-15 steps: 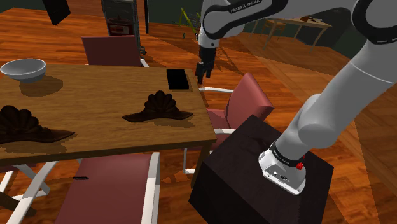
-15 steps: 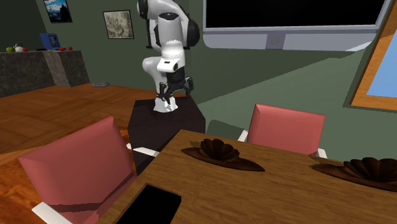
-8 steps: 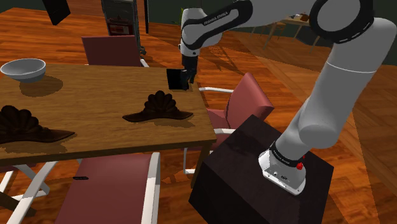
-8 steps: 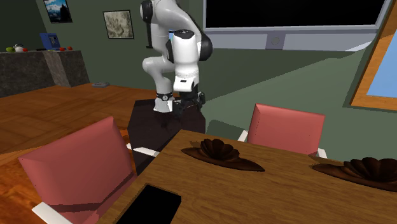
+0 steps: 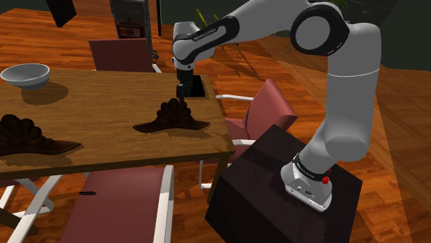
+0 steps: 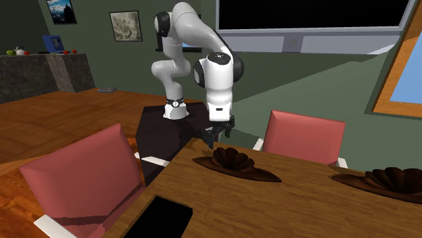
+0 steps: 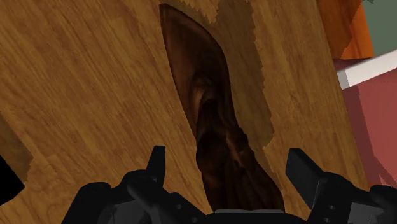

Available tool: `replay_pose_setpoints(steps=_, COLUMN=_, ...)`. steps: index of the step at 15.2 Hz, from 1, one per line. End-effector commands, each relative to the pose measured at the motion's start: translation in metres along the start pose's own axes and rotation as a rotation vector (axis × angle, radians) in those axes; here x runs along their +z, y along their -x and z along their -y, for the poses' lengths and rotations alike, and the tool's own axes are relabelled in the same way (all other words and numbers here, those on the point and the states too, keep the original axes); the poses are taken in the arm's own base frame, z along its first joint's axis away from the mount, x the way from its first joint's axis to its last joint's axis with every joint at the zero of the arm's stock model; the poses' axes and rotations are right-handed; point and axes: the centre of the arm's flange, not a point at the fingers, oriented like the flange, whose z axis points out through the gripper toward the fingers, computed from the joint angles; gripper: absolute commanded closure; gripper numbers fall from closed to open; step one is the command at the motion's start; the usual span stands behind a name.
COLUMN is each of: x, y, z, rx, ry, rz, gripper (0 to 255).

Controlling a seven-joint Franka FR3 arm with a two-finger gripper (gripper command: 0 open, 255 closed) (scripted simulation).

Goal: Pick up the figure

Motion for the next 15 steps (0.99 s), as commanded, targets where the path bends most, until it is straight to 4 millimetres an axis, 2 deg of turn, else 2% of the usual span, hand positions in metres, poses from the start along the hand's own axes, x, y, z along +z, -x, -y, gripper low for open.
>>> replay_pose_setpoints(steps=1, x=0.007, y=-0.012, z=0.004, rx=-0.018, ry=-0.002, rz=0.001, gripper=0)
replay_pose_setpoints(steps=8, x=0.046, y=-0.017, z=-0.002, rx=-0.018, ry=-0.002, rz=0.001, gripper=0)
replay_pose_setpoints(steps=10, x=0.046, y=-0.017, z=-0.002, rx=-0.018, ry=-0.002, rz=0.001, gripper=0)
replay_pose_setpoints(steps=11, x=0.045, y=-0.016, z=-0.002, rx=-0.018, ry=-0.002, rz=0.001, gripper=255)
replay_pose_setpoints(steps=15, x=0.045, y=-0.016, z=-0.003, rx=-0.018, ry=-0.002, rz=0.001, gripper=255)
